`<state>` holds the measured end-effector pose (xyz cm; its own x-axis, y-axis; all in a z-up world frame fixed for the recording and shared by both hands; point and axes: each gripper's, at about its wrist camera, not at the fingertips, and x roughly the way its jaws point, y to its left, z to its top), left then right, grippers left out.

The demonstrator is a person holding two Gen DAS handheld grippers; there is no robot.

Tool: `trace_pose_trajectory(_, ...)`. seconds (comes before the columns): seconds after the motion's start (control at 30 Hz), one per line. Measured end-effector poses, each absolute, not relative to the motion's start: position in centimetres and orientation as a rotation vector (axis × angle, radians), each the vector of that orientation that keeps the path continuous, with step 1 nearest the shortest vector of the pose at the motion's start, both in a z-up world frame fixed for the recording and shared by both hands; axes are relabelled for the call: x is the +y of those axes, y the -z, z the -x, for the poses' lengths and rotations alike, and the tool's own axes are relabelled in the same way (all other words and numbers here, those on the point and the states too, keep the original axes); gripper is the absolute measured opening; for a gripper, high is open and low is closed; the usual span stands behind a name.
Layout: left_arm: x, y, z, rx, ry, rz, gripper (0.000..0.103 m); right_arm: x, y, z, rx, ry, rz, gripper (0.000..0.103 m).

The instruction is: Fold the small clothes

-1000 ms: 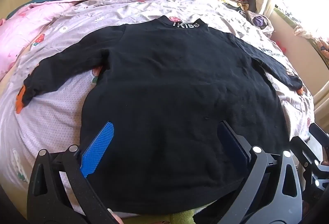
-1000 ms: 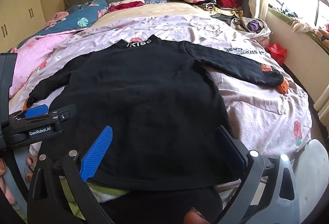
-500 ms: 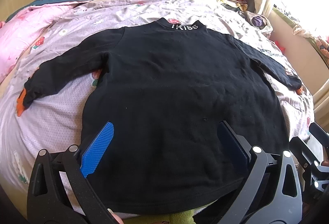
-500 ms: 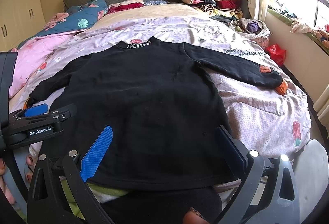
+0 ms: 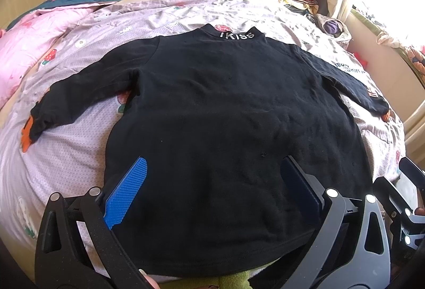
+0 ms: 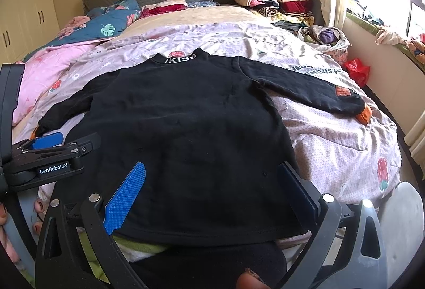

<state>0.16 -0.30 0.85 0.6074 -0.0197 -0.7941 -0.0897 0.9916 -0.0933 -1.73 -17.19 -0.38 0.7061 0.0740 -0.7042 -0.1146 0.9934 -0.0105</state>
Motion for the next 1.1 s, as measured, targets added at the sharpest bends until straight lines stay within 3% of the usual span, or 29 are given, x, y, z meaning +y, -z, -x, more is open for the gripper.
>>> trace_pose_trajectory(1.1, -0.3, -0.8, -2.1, 0.922, -0.043, 0.132, 0.095, -17.5, 0.4, -0.5, 0.787, -0.082, 0.059, 0.099)
